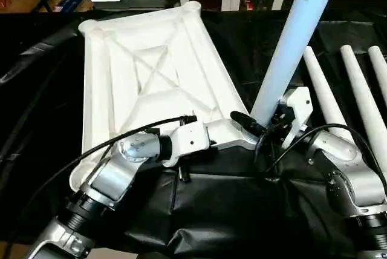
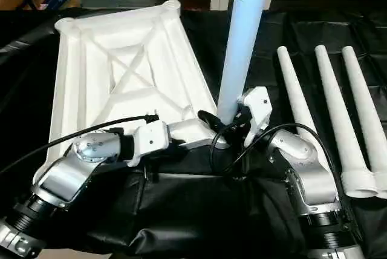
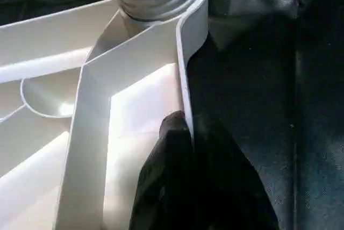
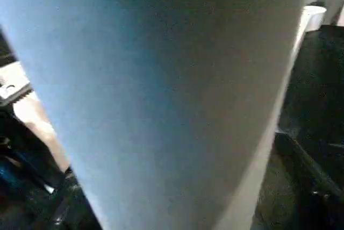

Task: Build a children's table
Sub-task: Rotate leg to tighten

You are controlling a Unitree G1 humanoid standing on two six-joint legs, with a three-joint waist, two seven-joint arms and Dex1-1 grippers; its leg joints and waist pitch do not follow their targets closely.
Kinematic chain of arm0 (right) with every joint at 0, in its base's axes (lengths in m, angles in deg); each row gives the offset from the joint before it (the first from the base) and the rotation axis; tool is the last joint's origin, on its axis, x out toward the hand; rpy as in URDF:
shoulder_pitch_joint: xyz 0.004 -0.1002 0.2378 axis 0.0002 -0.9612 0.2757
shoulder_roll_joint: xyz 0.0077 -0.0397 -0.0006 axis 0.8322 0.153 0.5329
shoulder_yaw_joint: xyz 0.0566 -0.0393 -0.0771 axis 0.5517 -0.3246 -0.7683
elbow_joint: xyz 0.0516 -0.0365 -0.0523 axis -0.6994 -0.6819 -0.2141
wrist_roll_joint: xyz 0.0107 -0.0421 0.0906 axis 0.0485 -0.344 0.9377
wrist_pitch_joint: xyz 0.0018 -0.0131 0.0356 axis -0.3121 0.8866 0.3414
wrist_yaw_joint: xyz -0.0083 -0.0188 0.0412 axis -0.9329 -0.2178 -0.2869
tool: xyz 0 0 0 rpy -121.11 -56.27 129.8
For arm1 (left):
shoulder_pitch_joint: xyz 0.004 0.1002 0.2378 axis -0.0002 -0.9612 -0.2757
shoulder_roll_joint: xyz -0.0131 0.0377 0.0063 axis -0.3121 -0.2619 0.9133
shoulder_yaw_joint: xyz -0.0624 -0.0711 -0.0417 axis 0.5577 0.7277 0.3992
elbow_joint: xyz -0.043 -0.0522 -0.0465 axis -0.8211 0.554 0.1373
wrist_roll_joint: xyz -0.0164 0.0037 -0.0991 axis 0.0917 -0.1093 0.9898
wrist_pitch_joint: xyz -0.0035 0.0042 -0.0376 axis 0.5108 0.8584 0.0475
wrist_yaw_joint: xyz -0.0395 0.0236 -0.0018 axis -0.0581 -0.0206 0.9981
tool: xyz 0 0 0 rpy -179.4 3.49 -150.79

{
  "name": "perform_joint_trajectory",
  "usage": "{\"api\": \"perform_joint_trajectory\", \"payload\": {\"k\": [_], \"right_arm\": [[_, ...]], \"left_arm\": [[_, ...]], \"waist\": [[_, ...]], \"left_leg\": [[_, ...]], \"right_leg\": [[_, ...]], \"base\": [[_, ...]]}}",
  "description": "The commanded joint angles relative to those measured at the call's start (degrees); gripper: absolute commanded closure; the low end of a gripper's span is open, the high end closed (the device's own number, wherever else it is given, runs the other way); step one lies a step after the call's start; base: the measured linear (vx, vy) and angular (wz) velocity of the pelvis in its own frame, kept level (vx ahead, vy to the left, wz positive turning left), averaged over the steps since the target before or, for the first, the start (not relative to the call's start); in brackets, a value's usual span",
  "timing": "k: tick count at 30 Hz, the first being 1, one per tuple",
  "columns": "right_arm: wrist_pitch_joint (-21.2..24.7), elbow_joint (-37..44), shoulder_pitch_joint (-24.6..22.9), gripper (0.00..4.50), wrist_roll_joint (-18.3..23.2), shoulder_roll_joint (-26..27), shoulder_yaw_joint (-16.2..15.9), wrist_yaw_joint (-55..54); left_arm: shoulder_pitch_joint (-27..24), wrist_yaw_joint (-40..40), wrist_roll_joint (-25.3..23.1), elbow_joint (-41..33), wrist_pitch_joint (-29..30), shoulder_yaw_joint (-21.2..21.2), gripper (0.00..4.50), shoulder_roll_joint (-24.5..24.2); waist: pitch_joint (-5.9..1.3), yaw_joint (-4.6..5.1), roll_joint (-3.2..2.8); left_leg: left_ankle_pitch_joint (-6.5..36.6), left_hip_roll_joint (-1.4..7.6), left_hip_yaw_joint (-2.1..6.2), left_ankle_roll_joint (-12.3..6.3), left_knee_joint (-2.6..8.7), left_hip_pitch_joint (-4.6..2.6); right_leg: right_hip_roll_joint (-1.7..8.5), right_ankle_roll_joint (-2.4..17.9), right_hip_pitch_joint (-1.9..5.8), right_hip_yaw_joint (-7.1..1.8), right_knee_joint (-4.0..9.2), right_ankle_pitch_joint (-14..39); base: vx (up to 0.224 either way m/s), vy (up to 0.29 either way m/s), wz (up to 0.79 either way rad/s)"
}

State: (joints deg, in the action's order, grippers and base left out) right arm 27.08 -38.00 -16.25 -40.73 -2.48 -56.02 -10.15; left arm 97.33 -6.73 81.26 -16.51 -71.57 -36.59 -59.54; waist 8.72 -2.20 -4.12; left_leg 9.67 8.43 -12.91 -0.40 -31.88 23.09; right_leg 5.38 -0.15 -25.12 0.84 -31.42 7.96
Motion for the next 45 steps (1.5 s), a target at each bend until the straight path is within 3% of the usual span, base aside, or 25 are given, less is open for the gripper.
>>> {"api": "perform_joint_trajectory", "payload": {"k": [1,4,7,13,17,18,19,20,23,24,25,26,28,30,31,32,33,34,35,36,37,40,42,44,45], "right_arm": [[0.51,-1.29,-0.42,1.76,-0.22,-2.69,6.20,-2.13],[1.29,-0.86,-0.51,2.10,0.24,-2.78,5.62,-1.93],[1.97,-0.32,-0.64,2.17,0.30,-2.59,5.01,-1.18],[2.95,-1.11,-0.87,2.44,-0.83,-2.28,4.44,-3.16],[4.90,-5.31,0.21,2.45,-4.79,1.44,5.14,-13.98],[5.01,-6.56,0.59,2.46,-5.62,2.56,5.46,-16.72],[5.19,-11.00,1.92,2.46,-8.30,6.54,6.50,-26.12],[5.19,-11.00,1.92,2.46,-8.30,6.54,6.50,-26.12],[4.11,-18.06,4.48,2.49,-11.07,11.87,7.49,-37.72],[2.70,-21.60,6.19,2.50,-11.23,14.00,8.06,-41.94],[1.06,-25.94,8.62,2.50,-11.25,16.55,8.15,-45.87],[-0.04,-28.84,10.27,2.50,-11.32,18.23,8.15,-48.44],[-2.55,-33.52,13.60,2.51,-11.30,21.01,7.37,-49.74],[-4.27,-35.60,15.73,2.51,-10.78,22.47,6.52,-46.95],[-4.65,-35.96,16.08,2.51,-10.77,22.68,6.38,-46.50],[-5.25,-35.63,16.30,2.51,-10.78,22.58,5.92,-44.71],[-5.81,-34.03,15.80,2.51,-10.63,21.92,5.35,-41.64],[-6.24,-31.58,14.80,1.95,-10.33,20.78,4.67,-38.01],[-7.40,-28.98,13.65,1.81,-10.21,19.23,4.32,-35.09],[-8.09,-28.06,13.22,1.81,-10.20,18.59,4.32,-34.22],[-8.65,-25.90,12.34,1.81,-9.27,17.10,4.42,-31.41],[-7.88,-18.85,9.48,1.47,-5.82,12.75,4.54,-22.80],[-5.39,-10.58,5.85,1.41,-2.42,6.89,3.94,-13.59],[-3.56,-5.93,3.39,1.29,-0.87,2.92,4.09,-8.38],[-2.70,-4.20,2.40,1.03,-0.24,1.41,4.39,-6.52]], "left_arm": [[-2.61,2.26,0.26,2.76,-0.39,0.19,4.50,-2.43],[-2.59,2.60,0.56,2.62,-0.53,0.19,4.50,-2.43],[-2.85,2.85,0.88,1.95,-0.26,0.04,4.50,-2.51],[-3.43,2.74,1.02,1.69,-0.47,-0.35,4.50,-3.07],[-3.05,0.01,-1.23,2.10,1.78,-1.33,4.50,-1.84],[-2.86,-0.84,-1.80,2.26,2.83,-1.70,4.50,-1.22],[-2.08,-4.12,-3.61,3.01,6.43,-2.88,4.50,1.46],[-2.08,-4.12,-3.61,3.01,6.43,-2.88,4.50,1.46],[-0.70,-8.04,-5.24,4.14,11.73,-4.71,4.50,6.16],[0.27,-10.34,-6.00,5.31,13.25,-5.17,4.50,8.62],[1.64,-13.10,-6.43,6.98,14.84,-5.61,4.50,12.18],[2.57,-14.98,-6.68,8.14,15.88,-5.85,4.50,14.62],[4.27,-16.92,-6.85,9.91,16.30,-6.38,4.50,18.17],[4.97,-16.59,-7.01,10.26,14.71,-6.70,4.50,18.62],[5.03,-16.52,-7.10,10.22,14.53,-6.71,4.50,18.57],[4.86,-16.13,-7.15,9.95,14.25,-6.43,4.50,17.81],[4.51,-15.30,-7.23,9.67,13.37,-6.15,4.50,16.39],[4.00,-14.32,-7.21,9.24,12.72,-5.80,4.50,14.66],[3.34,-13.41,-7.33,8.82,11.94,-5.19,4.50,12.70],[3.04,-13.10,-7.43,8.63,11.57,-4.87,4.50,11.92],[2.37,-11.68,-7.02,8.20,10.57,-4.24,4.50,10.40],[0.60,-7.24,-5.11,6.67,6.04,-3.15,4.50,6.41],[-0.69,-4.55,-3.93,5.28,3.42,-1.98,4.50,2.84],[-1.25,-3.49,-2.86,4.56,2.55,-1.00,4.50,1.22],[-1.49,-2.90,-2.16,4.18,2.44,-0.56,4.50,0.66]], "waist": [[-3.69,0.18,1.17],[-3.43,0.24,1.12],[-3.46,0.29,1.17],[-3.81,0.28,1.27],[-3.66,0.49,1.29],[-3.51,0.65,1.16],[-3.24,0.99,1.15],[-2.91,1.43,1.12],[-2.70,2.17,1.05],[-2.76,2.29,0.63],[-2.67,2.66,0.90],[-2.49,2.84,0.84],[-2.33,3.12,0.81],[-1.78,3.87,1.00],[-1.89,4.11,0.54],[-1.89,4.20,0.42],[-1.84,4.20,0.38],[-1.88,4.14,0.41],[-2.14,3.82,0.98],[-2.21,3.42,1.20],[-2.20,3.22,1.27],[-2.54,2.78,1.17],[-2.76,1.94,1.06],[-2.52,1.46,1.10],[-2.69,1.22,1.10]], "left_leg": [[6.77,4.46,2.12,-9.43,3.23,-1.95],[10.09,4.55,2.23,-7.34,3.60,-2.15],[10.57,4.52,2.28,-6.32,3.68,-2.13],[7.16,4.37,2.22,-7.84,3.28,-1.99],[8.59,4.40,2.20,-7.33,3.38,-2.00],[9.95,4.35,2.19,-6.41,3.50,-2.00],[12.49,4.39,2.28,-4.69,3.77,-1.89],[15.92,4.16,2.58,-2.26,4.15,-1.76],[22.03,4.05,2.82,1.48,4.34,-2.38],[24.61,3.95,3.20,2.64,4.45,-2.47],[27.26,3.86,3.41,3.53,4.59,-2.57],[28.76,3.74,3.51,3.92,4.57,-2.68],[34.93,3.54,3.87,4.90,4.61,-3.89],[40.81,3.44,4.54,4.77,5.25,-4.12],[42.67,3.54,4.98,5.00,5.53,-4.26],[43.57,3.69,5.31,5.03,5.89,-3.84],[43.82,3.79,5.51,5.08,6.06,-3.57],[43.82,3.77,5.55,5.06,6.14,-3.51],[41.46,3.73,5.49,4.42,6.05,-3.27],[37.79,3.73,5.08,3.54,5.75,-3.25],[34.86,3.72,4.70,2.49,5.51,-3.22],[28.90,4.06,4.53,0.95,5.56,-2.39],[23.78,4.38,3.86,-0.74,5.32,-2.42],[22.41,4.40,3.13,-1.88,5.08,-2.82],[20.75,4.47,3.01,-2.32,4.90,-2.87]], "right_leg": [[2.79,15.48,2.61,-1.40,1.83,4.99],[2.74,14.51,2.43,-1.44,2.36,10.52],[2.71,13.92,2.44,-1.48,2.32,10.77],[2.76,14.67,2.67,-1.44,1.83,6.65],[2.73,14.45,2.49,-1.44,2.13,9.53],[2.68,14.08,2.21,-1.47,2.39,12.12],[2.72,13.35,2.10,-1.55,2.68,15.96],[2.81,12.07,2.03,-1.40,3.11,21.84],[2.70,9.78,1.30,-1.55,3.81,27.52],[2.92,8.54,1.33,-1.45,3.90,30.31],[2.81,7.27,1.17,-1.22,4.34,32.62],[2.72,6.81,0.87,-1.18,4.45,33.76],[2.27,4.60,0.27,-0.45,5.36,37.30],[1.81,2.86,0.41,0.67,6.18,38.19],[1.81,2.79,0.84,1.09,6.10,36.60],[2.03,3.05,1.44,1.51,5.88,34.50],[2.18,3.16,1.77,1.64,5.79,33.69],[2.27,3.27,1.90,1.64,5.77,33.13],[2.94,3.70,2.19,1.16,5.62,32.39],[3.48,4.41,1.79,0.34,5.94,32.14],[3.62,5.40,1.58,-0.08,6.01,31.96],[3.53,7.29,2.44,-0.26,5.33,27.47],[3.22,9.54,2.55,-0.73,4.47,20.18],[3.14,10.56,2.07,-1.06,4.44,19.26],[3.24,11.45,2.30,-1.18,4.13,18.28]], "base": [[0.000,0.000,0.00],[0.000,0.000,0.00],[0.000,0.000,0.00],[0.000,0.000,0.00],[0.000,0.000,0.00],[0.000,0.000,0.00],[0.000,0.000,0.00],[0.000,0.000,0.00],[-0.054,0.007,-0.03],[-0.054,0.009,-0.07],[-0.054,0.009,-0.07],[-0.066,0.013,-0.09],[-0.075,0.021,-0.06],[-0.030,0.015,-0.03],[0.000,0.000,0.00],[0.000,0.000,0.00],[0.000,0.000,0.00],[0.000,0.000,0.00],[0.000,0.000,0.00],[0.000,0.000,0.00],[0.000,0.000,0.00],[0.000,0.000,0.00],[0.000,0.000,0.00],[0.026,-0.016,0.07],[0.061,-0.029,0.14]]}}
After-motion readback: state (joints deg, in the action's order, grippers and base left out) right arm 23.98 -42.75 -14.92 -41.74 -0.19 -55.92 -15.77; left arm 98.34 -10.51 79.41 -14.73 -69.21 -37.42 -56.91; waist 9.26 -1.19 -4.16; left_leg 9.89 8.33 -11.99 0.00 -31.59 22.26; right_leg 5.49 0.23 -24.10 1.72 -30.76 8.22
